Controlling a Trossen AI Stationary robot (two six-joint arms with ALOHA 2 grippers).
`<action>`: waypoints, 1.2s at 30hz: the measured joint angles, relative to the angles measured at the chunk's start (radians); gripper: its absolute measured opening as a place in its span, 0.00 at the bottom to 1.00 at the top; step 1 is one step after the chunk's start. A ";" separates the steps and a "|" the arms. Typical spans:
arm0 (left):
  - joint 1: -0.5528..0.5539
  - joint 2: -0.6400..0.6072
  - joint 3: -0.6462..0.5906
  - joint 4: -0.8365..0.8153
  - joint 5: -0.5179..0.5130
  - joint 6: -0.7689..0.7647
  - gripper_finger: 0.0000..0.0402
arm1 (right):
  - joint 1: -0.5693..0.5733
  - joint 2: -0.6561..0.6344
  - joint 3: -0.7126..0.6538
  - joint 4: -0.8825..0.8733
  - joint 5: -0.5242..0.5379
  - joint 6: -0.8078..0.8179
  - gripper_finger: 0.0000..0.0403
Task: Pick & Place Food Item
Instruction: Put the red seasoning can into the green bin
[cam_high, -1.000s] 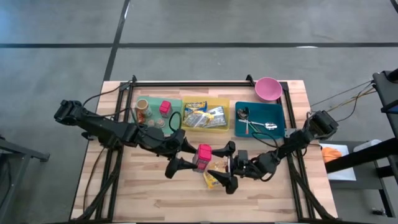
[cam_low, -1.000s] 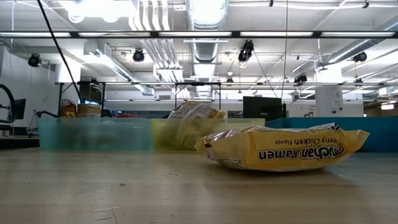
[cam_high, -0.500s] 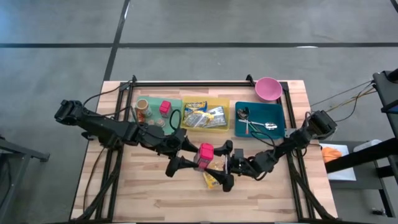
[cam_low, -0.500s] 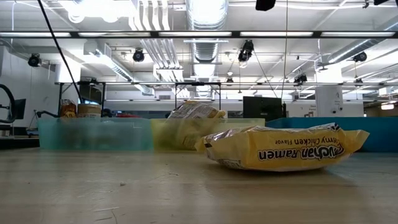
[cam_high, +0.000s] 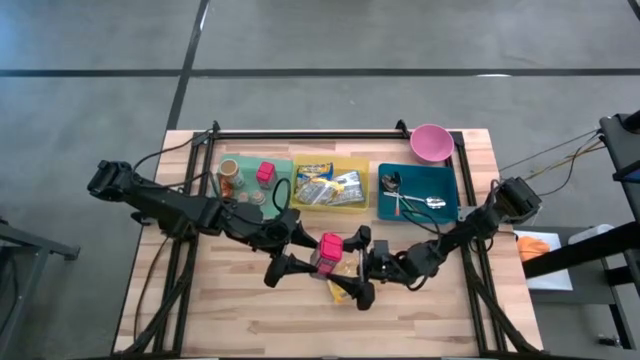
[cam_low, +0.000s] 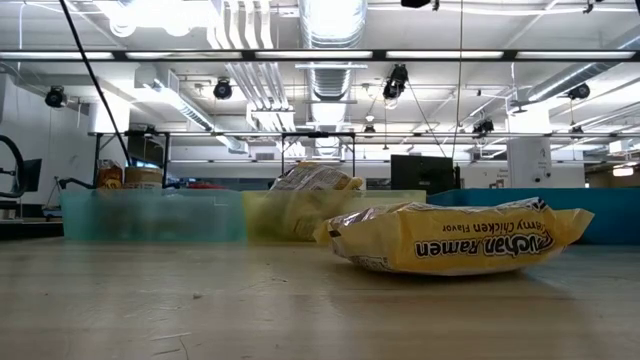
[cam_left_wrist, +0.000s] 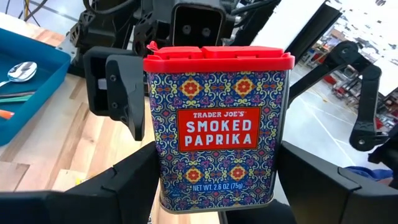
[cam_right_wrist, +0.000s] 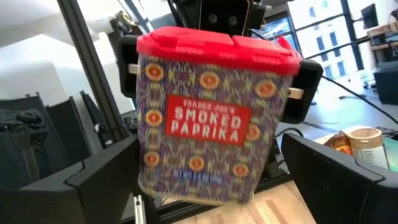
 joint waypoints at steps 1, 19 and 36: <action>0.000 0.000 0.000 -0.003 0.000 0.000 0.73 | 0.000 0.000 0.009 -0.017 -0.001 0.000 0.94; -0.001 0.000 0.000 -0.009 -0.002 0.001 0.73 | -0.006 -0.002 0.080 -0.174 0.002 0.004 0.82; -0.002 0.000 0.000 -0.073 0.010 -0.144 0.88 | -0.005 -0.005 0.113 -0.402 0.000 -0.042 0.71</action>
